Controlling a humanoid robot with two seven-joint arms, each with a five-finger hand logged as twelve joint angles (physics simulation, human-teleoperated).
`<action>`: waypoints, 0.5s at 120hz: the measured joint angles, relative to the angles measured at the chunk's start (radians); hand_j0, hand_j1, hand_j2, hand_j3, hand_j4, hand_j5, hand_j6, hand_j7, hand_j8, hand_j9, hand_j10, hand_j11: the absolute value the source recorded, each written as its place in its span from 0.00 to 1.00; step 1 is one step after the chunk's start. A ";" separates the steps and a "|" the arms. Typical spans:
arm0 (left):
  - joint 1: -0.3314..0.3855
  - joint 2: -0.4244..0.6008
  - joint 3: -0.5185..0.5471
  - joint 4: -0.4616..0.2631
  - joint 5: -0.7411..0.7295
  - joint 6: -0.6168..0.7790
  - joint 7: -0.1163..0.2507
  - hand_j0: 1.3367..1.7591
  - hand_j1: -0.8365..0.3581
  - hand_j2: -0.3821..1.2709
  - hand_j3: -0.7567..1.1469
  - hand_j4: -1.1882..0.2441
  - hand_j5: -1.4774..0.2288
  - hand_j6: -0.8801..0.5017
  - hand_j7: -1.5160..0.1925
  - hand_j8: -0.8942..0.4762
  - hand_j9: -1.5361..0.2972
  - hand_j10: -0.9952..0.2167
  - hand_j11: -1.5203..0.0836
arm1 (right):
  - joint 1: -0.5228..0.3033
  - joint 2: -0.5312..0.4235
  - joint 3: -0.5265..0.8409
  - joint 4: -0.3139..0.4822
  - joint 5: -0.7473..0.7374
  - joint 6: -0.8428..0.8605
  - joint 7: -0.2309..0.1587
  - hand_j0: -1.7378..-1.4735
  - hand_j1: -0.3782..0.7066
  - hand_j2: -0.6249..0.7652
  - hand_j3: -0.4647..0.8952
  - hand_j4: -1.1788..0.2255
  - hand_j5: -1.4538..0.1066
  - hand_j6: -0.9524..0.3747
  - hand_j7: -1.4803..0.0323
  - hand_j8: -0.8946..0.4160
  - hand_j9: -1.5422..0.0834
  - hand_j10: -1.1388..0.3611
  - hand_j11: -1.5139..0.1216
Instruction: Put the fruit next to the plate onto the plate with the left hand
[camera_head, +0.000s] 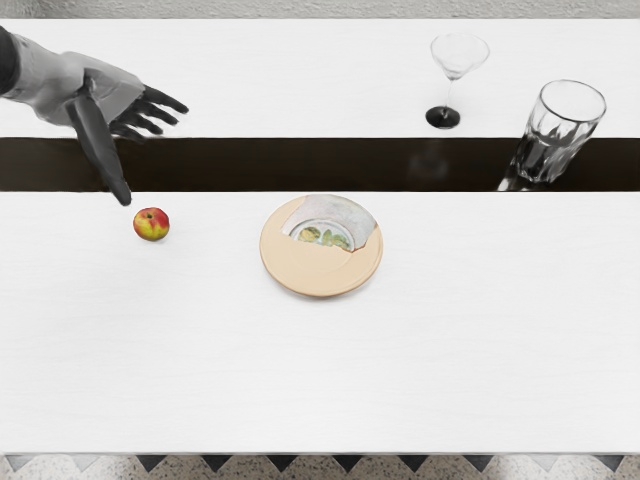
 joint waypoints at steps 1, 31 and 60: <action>-0.007 -0.004 0.015 0.000 -0.010 0.011 0.000 0.76 0.99 0.23 0.40 0.82 0.86 0.63 0.88 0.65 0.83 0.81 0.94 | 0.000 0.000 0.000 0.000 0.000 0.000 0.000 0.30 0.05 0.45 0.34 0.83 0.92 0.70 0.96 0.67 0.93 0.75 0.91; -0.334 -0.394 0.578 0.003 -0.362 0.235 0.000 0.76 0.98 0.23 0.40 0.82 0.86 0.63 0.88 0.64 0.83 0.81 0.94 | 0.000 0.000 0.000 0.000 0.000 0.000 0.000 0.30 0.05 0.45 0.34 0.83 0.92 0.70 0.96 0.67 0.93 0.75 0.91; -0.369 -0.501 0.779 -0.013 -0.473 0.500 0.000 0.76 0.97 0.23 0.40 0.82 0.85 0.62 0.87 0.64 0.82 0.81 0.93 | 0.000 0.000 0.000 0.000 0.000 0.000 0.000 0.30 0.05 0.45 0.34 0.83 0.92 0.70 0.96 0.67 0.93 0.75 0.91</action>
